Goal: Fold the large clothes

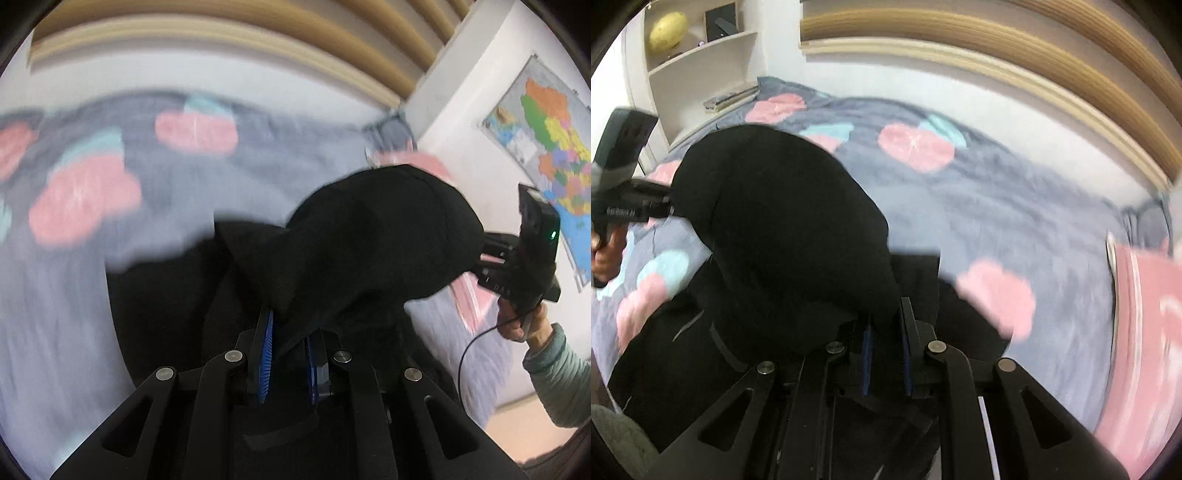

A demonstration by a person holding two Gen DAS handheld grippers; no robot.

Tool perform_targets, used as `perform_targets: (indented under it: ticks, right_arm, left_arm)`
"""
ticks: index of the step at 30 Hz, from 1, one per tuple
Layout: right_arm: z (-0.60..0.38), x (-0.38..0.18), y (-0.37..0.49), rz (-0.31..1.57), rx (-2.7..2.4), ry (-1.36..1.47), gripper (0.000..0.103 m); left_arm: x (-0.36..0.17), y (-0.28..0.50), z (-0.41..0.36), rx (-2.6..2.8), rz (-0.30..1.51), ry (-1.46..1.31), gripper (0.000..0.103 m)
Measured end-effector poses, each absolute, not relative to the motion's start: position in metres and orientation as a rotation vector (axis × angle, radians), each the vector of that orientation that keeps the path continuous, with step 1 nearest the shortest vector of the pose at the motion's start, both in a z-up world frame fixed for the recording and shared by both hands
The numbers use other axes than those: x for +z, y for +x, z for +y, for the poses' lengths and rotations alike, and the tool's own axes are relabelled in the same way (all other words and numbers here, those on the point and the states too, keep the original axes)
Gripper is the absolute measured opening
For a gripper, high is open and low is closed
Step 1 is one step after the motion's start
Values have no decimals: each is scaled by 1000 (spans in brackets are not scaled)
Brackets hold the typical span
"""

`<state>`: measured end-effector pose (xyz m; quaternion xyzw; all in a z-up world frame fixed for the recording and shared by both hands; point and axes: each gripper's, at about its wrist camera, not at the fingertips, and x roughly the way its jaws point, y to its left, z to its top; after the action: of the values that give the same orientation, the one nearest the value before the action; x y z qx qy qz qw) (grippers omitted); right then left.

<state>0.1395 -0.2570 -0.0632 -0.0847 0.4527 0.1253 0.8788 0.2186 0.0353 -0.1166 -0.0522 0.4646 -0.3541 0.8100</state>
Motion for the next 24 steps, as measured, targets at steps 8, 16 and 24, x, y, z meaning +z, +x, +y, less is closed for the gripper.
perform_targets:
  ticks: [8, 16, 24]
  right_arm:
    - [-258, -148, 66, 1239, 220, -1, 15]
    - [-297, -80, 60, 1121, 167, 128, 38]
    - [-257, -30, 149, 1019, 174, 188, 52]
  left_arm:
    - [-185, 133, 61, -677, 1227, -175, 16]
    - [-88, 151, 74, -684, 1029, -180, 16]
    - [-62, 229, 7, -783, 1031, -220, 17]
